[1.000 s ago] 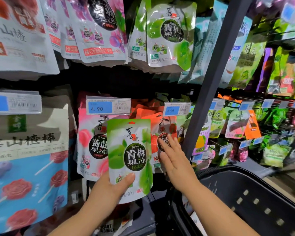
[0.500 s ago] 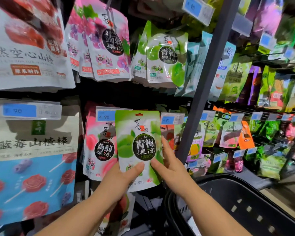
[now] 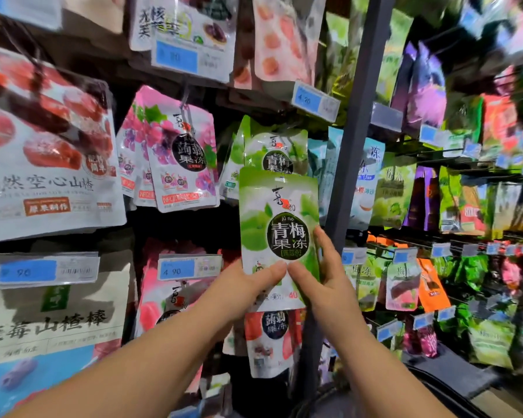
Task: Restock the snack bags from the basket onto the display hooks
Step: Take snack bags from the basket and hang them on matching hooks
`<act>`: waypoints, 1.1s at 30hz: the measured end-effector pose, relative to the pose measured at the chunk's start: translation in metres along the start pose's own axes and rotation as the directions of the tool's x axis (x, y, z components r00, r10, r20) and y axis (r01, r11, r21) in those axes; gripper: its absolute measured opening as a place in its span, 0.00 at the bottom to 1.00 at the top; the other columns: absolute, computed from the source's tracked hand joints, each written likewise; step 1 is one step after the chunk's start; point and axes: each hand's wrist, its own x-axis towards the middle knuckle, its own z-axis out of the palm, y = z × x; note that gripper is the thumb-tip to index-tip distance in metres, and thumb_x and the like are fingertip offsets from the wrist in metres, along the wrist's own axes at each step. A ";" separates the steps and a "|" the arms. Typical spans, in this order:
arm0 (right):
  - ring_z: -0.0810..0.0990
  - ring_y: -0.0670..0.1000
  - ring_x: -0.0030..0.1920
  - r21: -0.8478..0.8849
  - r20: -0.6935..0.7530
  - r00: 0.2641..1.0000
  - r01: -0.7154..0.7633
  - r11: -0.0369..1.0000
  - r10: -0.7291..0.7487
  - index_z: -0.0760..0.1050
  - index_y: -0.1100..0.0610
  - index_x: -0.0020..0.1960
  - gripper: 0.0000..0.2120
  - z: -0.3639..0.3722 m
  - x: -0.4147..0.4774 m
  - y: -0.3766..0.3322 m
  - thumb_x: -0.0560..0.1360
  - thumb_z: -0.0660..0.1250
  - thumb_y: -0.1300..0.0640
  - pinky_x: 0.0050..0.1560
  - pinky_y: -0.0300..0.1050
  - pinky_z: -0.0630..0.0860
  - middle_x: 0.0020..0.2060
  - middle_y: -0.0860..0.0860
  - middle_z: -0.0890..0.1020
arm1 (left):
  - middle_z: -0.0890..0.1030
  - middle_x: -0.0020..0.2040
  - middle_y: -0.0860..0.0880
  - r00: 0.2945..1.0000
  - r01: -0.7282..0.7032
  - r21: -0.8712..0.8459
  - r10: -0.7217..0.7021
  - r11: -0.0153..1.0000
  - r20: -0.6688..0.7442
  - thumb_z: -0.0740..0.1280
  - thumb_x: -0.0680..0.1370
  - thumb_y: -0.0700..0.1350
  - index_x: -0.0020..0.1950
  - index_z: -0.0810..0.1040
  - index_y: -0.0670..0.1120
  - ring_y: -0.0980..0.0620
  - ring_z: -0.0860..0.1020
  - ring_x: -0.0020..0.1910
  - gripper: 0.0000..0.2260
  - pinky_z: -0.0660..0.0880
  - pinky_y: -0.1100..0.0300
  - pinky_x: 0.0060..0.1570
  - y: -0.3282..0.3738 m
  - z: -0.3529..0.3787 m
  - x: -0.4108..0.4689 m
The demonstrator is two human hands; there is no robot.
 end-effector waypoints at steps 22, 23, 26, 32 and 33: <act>0.71 0.25 0.53 -0.082 -0.211 0.974 0.071 0.994 -0.087 0.68 0.36 0.71 0.26 -0.005 0.130 -0.030 0.76 0.71 0.50 0.45 0.20 0.67 0.53 0.24 0.70 | 0.85 0.48 0.53 0.985 -0.104 0.102 0.117 0.989 -0.127 0.70 0.76 0.54 0.53 0.79 0.55 0.52 0.83 0.47 0.08 0.82 0.54 0.43 0.073 0.005 0.124; 0.70 0.24 0.52 -0.075 -0.216 0.973 0.068 0.995 -0.083 0.68 0.37 0.71 0.26 -0.004 0.133 -0.030 0.76 0.71 0.50 0.45 0.20 0.67 0.53 0.25 0.71 | 0.85 0.48 0.53 0.985 -0.099 0.104 0.112 0.990 -0.127 0.70 0.76 0.55 0.54 0.79 0.54 0.52 0.83 0.47 0.09 0.82 0.54 0.43 0.075 0.005 0.126; 0.68 0.23 0.51 -0.062 -0.220 0.973 0.059 0.996 -0.071 0.69 0.38 0.72 0.26 -0.004 0.138 -0.029 0.76 0.71 0.49 0.45 0.21 0.67 0.54 0.26 0.72 | 0.85 0.50 0.52 0.984 -0.096 0.123 0.113 0.988 -0.135 0.71 0.76 0.56 0.54 0.79 0.54 0.50 0.83 0.49 0.10 0.83 0.52 0.43 0.078 0.004 0.130; 0.69 0.27 0.52 -0.064 -0.199 0.979 0.039 0.997 -0.051 0.70 0.38 0.71 0.25 -0.005 0.143 -0.025 0.76 0.71 0.48 0.49 0.27 0.67 0.55 0.26 0.72 | 0.84 0.51 0.53 0.983 -0.100 0.122 0.117 0.987 -0.141 0.71 0.75 0.57 0.56 0.80 0.55 0.50 0.83 0.49 0.12 0.84 0.50 0.40 0.076 0.002 0.131; 0.69 0.26 0.51 -0.068 -0.195 0.980 0.034 0.997 -0.046 0.70 0.38 0.71 0.25 -0.005 0.144 -0.024 0.76 0.71 0.48 0.47 0.26 0.67 0.52 0.25 0.71 | 0.84 0.51 0.53 0.983 -0.098 0.126 0.116 0.987 -0.141 0.71 0.75 0.57 0.56 0.80 0.55 0.50 0.83 0.49 0.12 0.84 0.50 0.39 0.075 0.001 0.131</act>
